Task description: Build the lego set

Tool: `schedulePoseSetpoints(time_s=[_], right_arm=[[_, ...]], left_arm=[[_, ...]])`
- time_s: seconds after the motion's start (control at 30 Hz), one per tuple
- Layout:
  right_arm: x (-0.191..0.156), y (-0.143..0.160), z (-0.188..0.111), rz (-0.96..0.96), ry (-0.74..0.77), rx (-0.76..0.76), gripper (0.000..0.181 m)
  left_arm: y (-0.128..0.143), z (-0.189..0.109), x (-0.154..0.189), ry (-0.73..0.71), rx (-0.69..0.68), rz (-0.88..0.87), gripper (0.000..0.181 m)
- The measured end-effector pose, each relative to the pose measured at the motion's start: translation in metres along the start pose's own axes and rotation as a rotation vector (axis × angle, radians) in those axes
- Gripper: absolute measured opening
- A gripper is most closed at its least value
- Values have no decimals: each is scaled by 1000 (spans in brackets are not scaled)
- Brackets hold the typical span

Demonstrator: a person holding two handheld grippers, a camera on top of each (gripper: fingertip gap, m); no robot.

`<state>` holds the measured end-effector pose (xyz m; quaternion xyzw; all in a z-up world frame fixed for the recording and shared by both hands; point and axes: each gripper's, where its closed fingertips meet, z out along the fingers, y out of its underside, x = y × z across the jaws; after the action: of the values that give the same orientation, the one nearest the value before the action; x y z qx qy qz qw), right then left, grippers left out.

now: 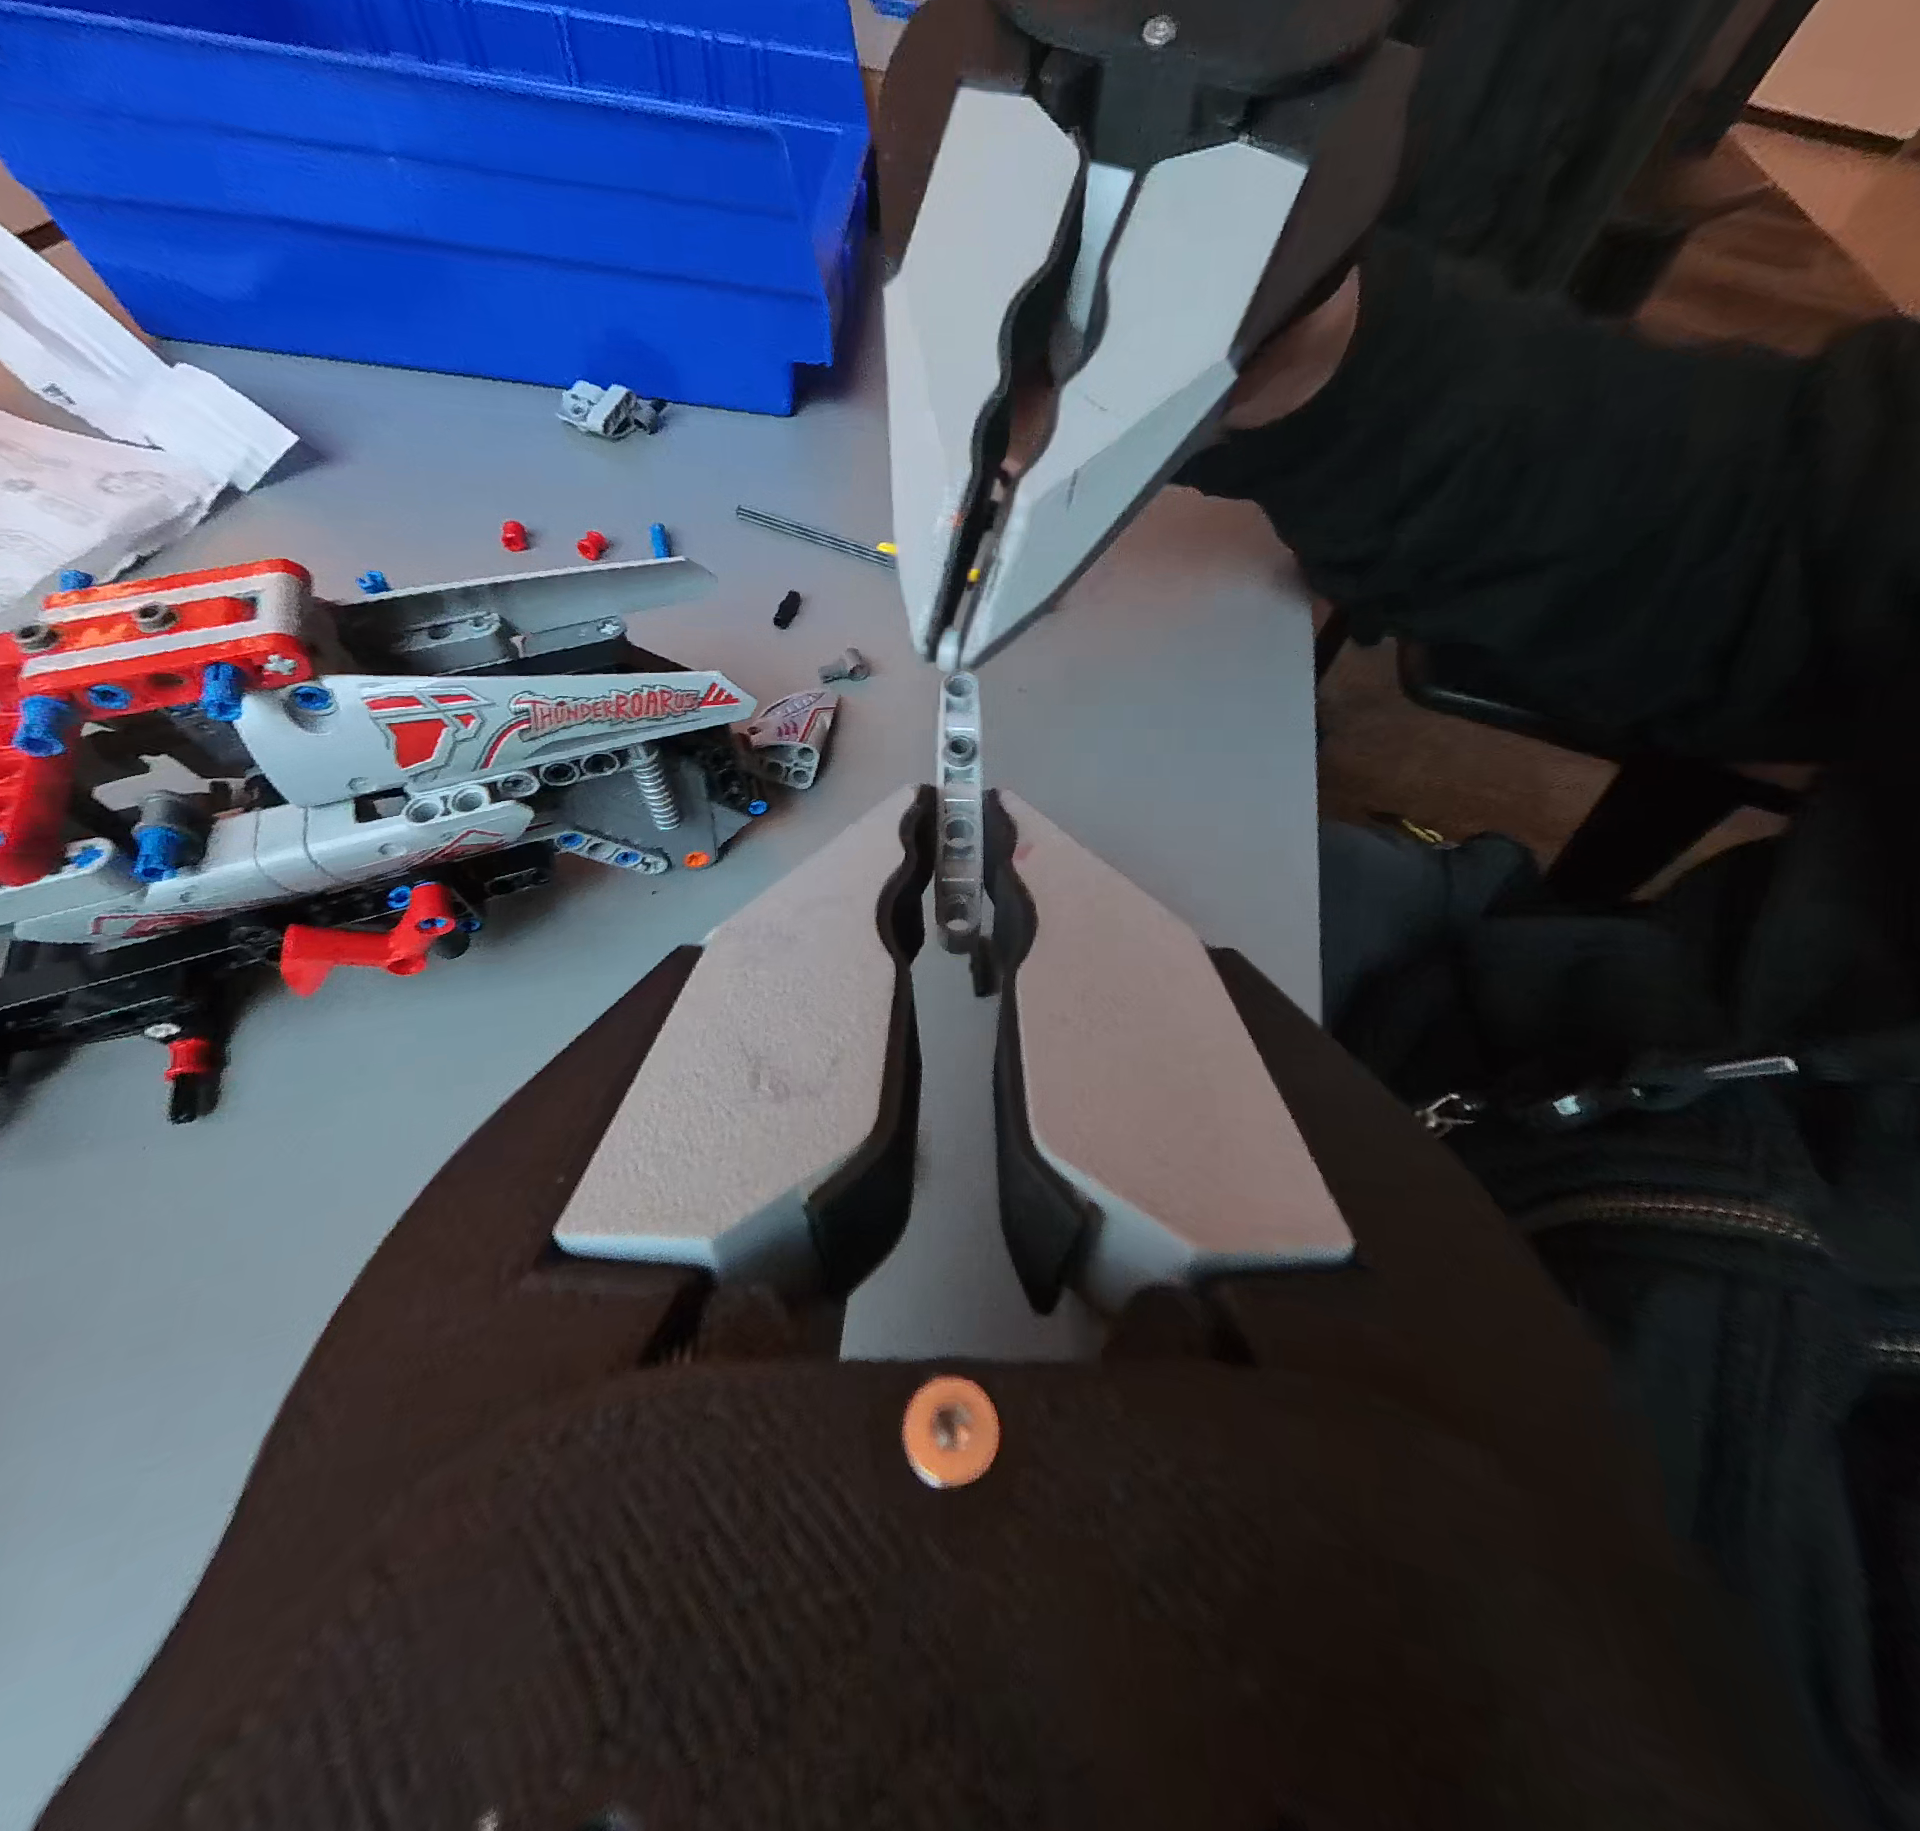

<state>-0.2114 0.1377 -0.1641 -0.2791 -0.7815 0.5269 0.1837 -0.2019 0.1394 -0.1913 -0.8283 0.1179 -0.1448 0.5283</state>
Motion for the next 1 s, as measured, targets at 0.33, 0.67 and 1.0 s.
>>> schedulePoseSetpoints(time_s=[0.33, 0.67, 1.0], right_arm=[[37, 49, -20, -92, 157, -185, 0], [27, 64, -22, -271, 140, -262, 20], [10, 115, -25, -156, -10, -498, 9]], left_arm=[[16, -6, -26, -102, -74, 9, 5], [19, 0, -24, -99, -77, 33, 6], [32, 6, -22, -81, -139, 22, 5]])
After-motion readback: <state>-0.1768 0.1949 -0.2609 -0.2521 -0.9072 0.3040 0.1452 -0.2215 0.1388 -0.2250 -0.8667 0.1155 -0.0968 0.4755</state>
